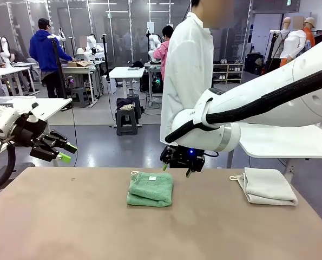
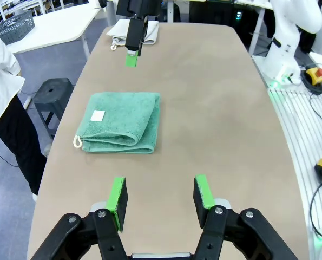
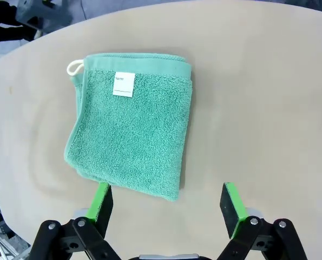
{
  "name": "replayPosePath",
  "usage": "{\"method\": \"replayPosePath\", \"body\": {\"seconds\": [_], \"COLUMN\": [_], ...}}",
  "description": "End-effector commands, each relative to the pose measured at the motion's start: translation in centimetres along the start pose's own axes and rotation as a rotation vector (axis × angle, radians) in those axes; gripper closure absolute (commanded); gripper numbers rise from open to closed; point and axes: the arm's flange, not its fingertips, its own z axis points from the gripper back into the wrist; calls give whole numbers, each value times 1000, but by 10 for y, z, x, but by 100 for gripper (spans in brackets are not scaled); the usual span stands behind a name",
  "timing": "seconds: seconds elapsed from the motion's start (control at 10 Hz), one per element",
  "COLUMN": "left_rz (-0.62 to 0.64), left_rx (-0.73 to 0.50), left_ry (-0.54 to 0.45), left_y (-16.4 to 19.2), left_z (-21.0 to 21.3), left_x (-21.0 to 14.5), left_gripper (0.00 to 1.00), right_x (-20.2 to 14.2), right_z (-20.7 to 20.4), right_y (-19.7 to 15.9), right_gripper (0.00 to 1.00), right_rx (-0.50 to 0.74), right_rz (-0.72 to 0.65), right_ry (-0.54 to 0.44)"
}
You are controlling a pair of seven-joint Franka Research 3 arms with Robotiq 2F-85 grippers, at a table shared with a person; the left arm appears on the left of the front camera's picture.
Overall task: Fold the towels and place them in the basket.
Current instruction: Stack the folded Towel with hook on the right side of the table.
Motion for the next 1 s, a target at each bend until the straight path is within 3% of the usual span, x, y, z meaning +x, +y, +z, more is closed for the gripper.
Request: {"method": "replayPosePath", "body": {"seconds": [0.0, 0.7, 0.9], "left_rz": [-1, -1, -1], "left_rx": [7, 7, 7], "left_ry": [1, 1, 1], "left_y": [-1, -1, -1], "left_z": [1, 1, 1], "left_x": [3, 3, 3], "left_gripper": [37, 37, 37], "right_x": [0, 0, 2], "right_z": [0, 0, -21], "right_y": [1, 0, -4], "right_gripper": [0, 0, 0], "right_rx": [-3, 0, 27], "right_rz": [-4, 0, -6], "right_ry": [-2, 0, 31]}}
